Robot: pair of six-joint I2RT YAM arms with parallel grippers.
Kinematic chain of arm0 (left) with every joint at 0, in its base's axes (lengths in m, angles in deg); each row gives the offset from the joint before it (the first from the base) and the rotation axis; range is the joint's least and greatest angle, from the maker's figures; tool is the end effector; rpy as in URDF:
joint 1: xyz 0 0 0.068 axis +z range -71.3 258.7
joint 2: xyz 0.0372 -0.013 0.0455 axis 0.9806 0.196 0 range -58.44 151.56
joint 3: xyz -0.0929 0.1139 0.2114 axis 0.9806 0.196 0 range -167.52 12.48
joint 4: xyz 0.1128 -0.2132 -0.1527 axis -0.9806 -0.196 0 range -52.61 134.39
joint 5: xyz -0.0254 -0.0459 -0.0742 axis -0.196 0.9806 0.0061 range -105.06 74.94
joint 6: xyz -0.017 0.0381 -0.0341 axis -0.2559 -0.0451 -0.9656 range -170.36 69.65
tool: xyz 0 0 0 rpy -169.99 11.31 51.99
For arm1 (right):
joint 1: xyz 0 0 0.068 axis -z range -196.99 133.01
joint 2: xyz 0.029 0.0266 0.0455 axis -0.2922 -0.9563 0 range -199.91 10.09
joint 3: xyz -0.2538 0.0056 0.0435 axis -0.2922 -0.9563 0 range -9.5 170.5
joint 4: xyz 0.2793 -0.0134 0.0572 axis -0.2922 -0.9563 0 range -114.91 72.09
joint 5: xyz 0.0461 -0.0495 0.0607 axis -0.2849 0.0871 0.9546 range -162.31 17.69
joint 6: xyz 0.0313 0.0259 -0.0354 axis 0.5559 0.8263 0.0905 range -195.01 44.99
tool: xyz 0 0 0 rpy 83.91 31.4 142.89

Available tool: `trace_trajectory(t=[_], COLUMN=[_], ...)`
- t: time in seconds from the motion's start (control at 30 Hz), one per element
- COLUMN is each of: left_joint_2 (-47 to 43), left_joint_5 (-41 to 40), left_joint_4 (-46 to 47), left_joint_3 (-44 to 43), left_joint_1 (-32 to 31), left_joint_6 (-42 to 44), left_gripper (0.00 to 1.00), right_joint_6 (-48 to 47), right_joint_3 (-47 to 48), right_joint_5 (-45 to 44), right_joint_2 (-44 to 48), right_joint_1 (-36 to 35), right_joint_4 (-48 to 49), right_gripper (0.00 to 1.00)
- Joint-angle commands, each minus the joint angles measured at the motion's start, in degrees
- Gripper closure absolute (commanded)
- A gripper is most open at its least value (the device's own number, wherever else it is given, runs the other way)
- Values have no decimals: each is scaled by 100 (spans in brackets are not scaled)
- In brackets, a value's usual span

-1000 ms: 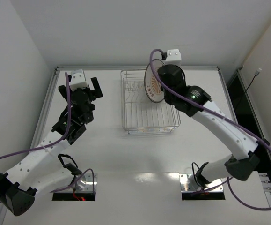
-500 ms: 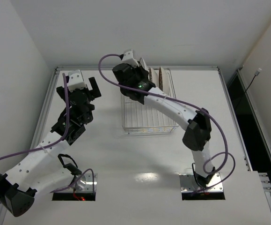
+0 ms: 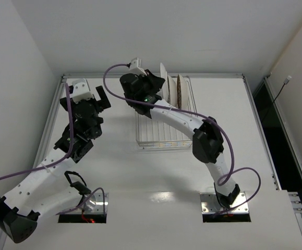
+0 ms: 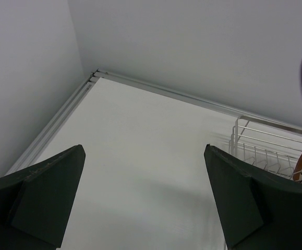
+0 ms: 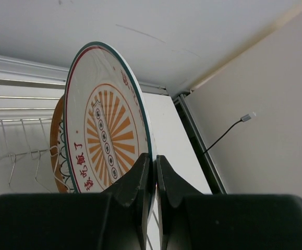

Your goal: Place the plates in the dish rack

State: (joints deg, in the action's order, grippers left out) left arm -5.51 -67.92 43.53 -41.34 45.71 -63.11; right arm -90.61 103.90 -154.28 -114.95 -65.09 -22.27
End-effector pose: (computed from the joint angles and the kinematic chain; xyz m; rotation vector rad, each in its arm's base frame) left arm 0.2129 -0.1043 0.3757 -0.4418 1.5080 0.0973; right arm 0.3704 0.3601 0.2992 0.0403 1.6819 -0.8771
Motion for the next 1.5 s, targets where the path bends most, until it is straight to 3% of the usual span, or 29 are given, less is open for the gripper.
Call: trace_trajectory(t=[0.0,0.47,0.8,0.9,0.93,0.97,1.07,1.3,1.47], left_joint_2=[-125,-177,-177,-177,-177,-177,-177,-177,-177], left_joint_5=[-128,-181,-181,-181,-181,-181,-181,-181,-181], left_joint_4=[130,130,130,130,130,130,130,130,130], left_joint_3=[-111,-111,-111,-111,-111,-111,-111,-111,-111], left_joint_1=[21,21,21,21,21,21,21,21,21], left_joint_6=[-78,-78,-78,-78,-78,-78,-78,-78,-78], left_gripper=[1,1,1,1,1,1,1,1,1], right_joint_6=[-523,-831,-419,405,826,1717,2707,3290,3432], right_joint_3=[147,-327,-275,-275,-40,93,261,278,393], right_joint_5=[-688,-750,-645,-426,-312,-162,322,894,1087], right_joint_2=[-152,-540,-707,-654,-654,-654,-602,-478,-425], right_joint_1=[-7,-7,-112,-60,-60,10,142,266,441], right_joint_4=[743,1192,1139,360,-626,-1141,-2189,-2648,-2771], right_gripper=[100,100,100,100,100,97,87,82,63])
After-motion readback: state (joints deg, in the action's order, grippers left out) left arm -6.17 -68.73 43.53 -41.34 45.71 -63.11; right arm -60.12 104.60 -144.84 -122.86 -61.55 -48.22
